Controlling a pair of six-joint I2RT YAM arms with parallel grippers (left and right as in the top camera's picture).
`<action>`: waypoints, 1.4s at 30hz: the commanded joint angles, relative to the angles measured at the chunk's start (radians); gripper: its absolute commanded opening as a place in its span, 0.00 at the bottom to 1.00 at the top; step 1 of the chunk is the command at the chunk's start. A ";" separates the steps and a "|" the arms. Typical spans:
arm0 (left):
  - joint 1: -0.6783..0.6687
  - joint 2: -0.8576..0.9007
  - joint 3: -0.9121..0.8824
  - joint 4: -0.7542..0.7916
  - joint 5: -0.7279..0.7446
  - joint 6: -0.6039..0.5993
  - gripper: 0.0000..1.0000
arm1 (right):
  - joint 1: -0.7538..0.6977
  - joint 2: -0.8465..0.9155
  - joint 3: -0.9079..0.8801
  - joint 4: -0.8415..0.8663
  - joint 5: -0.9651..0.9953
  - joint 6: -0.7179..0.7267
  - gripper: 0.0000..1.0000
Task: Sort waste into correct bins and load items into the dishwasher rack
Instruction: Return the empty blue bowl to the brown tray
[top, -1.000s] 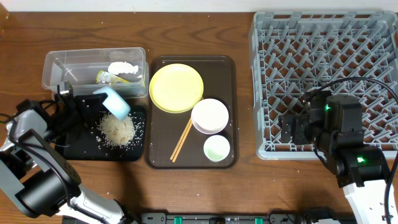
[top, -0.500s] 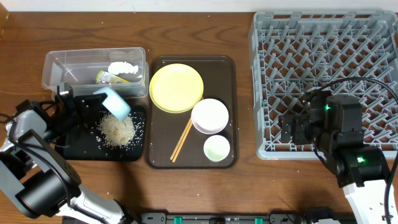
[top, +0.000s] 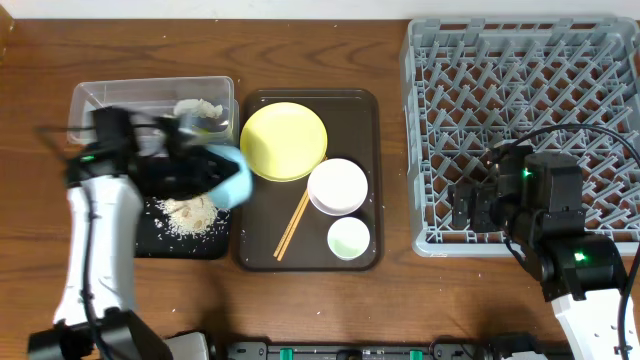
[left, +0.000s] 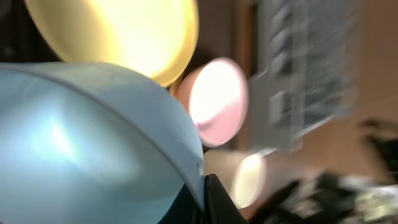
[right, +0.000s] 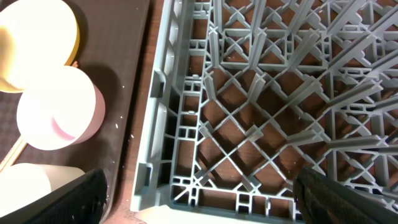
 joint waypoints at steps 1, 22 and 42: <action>-0.145 0.014 0.003 -0.005 -0.355 -0.069 0.06 | -0.008 -0.005 0.025 -0.001 0.003 0.008 0.94; -0.491 0.217 0.038 0.031 -0.600 -0.154 0.59 | -0.008 -0.005 0.025 0.000 0.003 0.008 0.95; -0.599 0.119 0.069 -0.011 -0.333 -0.154 0.62 | -0.008 -0.005 0.025 -0.009 0.025 0.005 0.96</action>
